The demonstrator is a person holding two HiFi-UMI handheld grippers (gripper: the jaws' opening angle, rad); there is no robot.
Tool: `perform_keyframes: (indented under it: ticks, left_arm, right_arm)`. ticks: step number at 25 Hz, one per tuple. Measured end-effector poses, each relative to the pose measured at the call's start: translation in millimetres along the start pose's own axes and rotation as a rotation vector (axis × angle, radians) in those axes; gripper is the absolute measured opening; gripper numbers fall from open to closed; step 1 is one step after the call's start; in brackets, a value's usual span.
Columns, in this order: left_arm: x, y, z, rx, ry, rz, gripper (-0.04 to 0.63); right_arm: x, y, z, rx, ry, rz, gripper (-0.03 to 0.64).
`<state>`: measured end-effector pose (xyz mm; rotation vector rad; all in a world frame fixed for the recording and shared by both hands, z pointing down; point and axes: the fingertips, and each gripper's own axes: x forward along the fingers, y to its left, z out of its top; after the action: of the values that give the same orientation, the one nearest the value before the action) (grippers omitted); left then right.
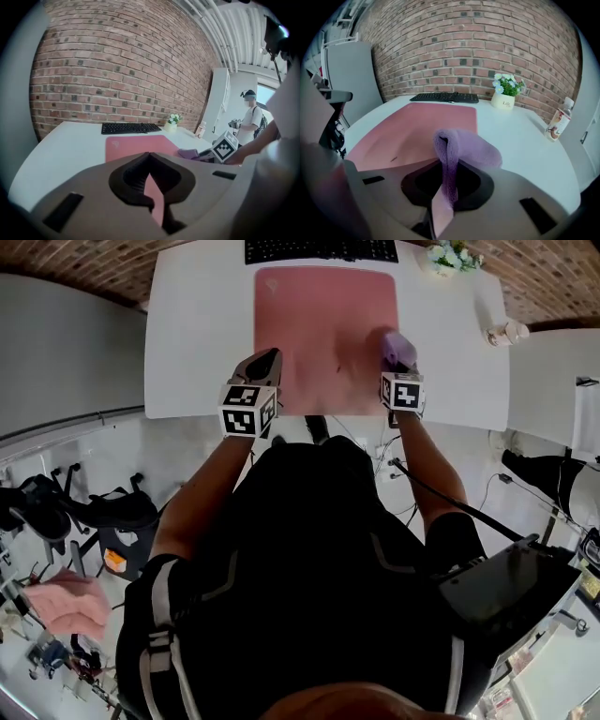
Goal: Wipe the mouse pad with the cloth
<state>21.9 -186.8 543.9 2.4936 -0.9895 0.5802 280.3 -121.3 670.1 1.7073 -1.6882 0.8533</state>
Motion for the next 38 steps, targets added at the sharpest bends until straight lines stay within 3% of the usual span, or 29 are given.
perform_keyframes:
  ticks: [7,19,29,38]
  left_arm:
    - [-17.5,21.2,-5.4,-0.086,-0.013,0.070,0.005]
    - [-54.1,53.4,-9.0,-0.109,-0.032,0.172,0.005]
    - [-72.4,56.5,-6.5,-0.037,-0.044,0.227,0.005]
    - [-84.9,64.5,-10.3,-0.067,-0.048,0.260,0.005]
  right_arm:
    - [13.0,53.9,3.6,0.004,0.046,0.126,0.058]
    - [31.2,147.6,25.7,-0.094,0.098,0.292,0.058]
    - [44.9,217.9,38.0,-0.174,0.137,0.371,0.059]
    - [45.8,291.2,43.5,-0.201,0.177,0.507,0.059]
